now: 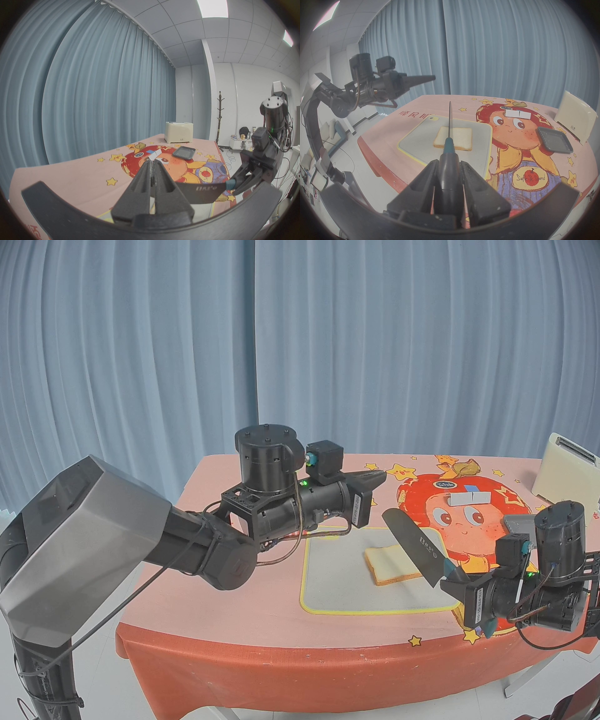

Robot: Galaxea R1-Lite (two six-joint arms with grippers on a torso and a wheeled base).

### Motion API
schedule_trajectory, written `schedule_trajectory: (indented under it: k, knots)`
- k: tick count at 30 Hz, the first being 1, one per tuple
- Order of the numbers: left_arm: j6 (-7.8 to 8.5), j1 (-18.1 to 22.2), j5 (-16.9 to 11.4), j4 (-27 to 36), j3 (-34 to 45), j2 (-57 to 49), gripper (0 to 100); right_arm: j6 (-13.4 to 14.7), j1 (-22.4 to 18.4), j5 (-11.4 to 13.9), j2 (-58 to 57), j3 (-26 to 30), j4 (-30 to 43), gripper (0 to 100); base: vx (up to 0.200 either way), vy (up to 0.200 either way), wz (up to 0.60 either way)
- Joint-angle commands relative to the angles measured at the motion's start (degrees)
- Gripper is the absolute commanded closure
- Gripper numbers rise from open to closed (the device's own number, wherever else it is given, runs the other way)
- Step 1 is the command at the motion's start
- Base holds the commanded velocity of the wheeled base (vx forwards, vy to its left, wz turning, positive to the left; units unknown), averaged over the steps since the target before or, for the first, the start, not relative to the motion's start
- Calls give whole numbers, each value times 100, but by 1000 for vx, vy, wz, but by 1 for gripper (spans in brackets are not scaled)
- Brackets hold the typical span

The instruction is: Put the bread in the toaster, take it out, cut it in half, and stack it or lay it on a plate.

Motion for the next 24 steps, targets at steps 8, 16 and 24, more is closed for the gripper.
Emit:
schedule_trajectory:
  k: [8, 16, 24]
  knots:
    - [-476, -2, -45, 21, -114, -79, 100, 8, 58, 0, 32, -9, -43, 100, 0, -150, 0]
    - [-458, 7, -1, 100, -105, -369, 100, 8, 163, 0, 50, -27, -51, 100, 0, -175, 0]
    - [-379, 33, 236, 100, 89, -536, 100, 8, 269, 9, 270, -53, -113, 100, 0, 0, 0]
